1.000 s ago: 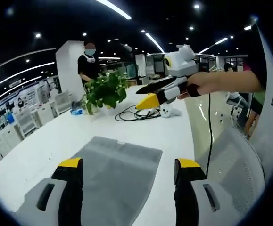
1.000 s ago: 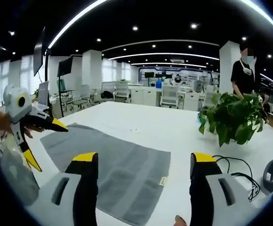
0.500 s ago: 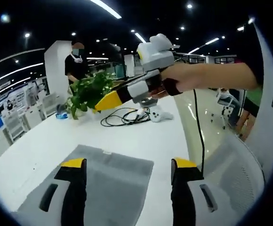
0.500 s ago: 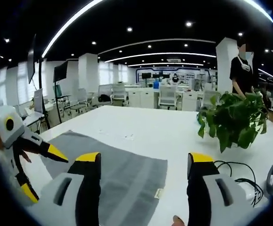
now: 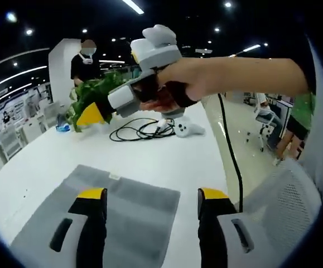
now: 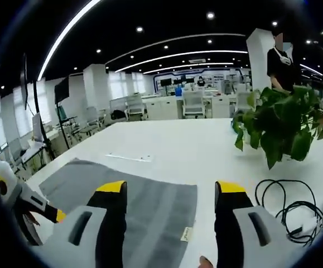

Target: Fold the towel on the table until its edges align and the towel forms a compact rectangular stack.

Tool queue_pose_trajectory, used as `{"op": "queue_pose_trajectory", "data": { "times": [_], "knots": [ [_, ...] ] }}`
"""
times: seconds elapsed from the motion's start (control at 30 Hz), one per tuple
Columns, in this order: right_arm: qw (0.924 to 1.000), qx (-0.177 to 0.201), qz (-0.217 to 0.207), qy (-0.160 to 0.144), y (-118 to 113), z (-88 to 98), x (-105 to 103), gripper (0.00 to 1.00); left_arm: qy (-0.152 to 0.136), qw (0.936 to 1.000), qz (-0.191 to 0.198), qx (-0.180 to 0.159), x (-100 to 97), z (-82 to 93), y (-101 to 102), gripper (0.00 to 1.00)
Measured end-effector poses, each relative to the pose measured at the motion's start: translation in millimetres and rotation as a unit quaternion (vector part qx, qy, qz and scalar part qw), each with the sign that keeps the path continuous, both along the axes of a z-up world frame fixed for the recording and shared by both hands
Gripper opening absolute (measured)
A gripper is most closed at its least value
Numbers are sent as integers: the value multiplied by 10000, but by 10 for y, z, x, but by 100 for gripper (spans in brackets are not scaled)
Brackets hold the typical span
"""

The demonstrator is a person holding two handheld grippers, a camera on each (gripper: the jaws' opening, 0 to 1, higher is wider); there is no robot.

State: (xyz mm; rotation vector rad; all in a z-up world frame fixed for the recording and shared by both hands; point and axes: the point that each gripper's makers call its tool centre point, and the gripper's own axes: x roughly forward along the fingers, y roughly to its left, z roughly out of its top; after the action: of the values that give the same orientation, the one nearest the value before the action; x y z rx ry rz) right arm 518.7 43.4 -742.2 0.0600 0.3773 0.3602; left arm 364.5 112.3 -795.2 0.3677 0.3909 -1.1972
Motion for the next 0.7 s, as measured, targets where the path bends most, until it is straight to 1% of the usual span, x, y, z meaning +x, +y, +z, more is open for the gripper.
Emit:
{"op": "queue_pose_trajectory", "data": {
  "times": [0.03,0.1,0.2,0.33,0.37,0.47,0.5,0.7],
  "knots": [
    [10000,8,4,9,-6,-30,27,61,72,10000,-51,1,-20,-55,-32,65],
    [10000,10,-34,51,-37,-116,98,58,158,9999,-9,-17,-32,-140,-72,64],
    [9998,60,-124,137,-91,-237,195,57,315,9995,-36,33,-75,-268,-147,62],
    [9995,129,-185,218,-120,-395,319,54,343,9994,-77,48,-107,-370,-282,59],
    [9995,112,-174,244,-116,-435,342,53,345,9994,-29,37,-100,-378,-300,58],
    [9993,94,-118,332,-93,-566,421,51,309,9995,-109,18,-109,-394,-342,51],
    [9993,101,-105,358,-86,-613,452,51,325,9994,-107,1,-100,-411,-355,51],
    [9985,183,-91,502,-42,-818,590,50,410,9989,-219,39,-102,-562,-447,45]
  ]
}}
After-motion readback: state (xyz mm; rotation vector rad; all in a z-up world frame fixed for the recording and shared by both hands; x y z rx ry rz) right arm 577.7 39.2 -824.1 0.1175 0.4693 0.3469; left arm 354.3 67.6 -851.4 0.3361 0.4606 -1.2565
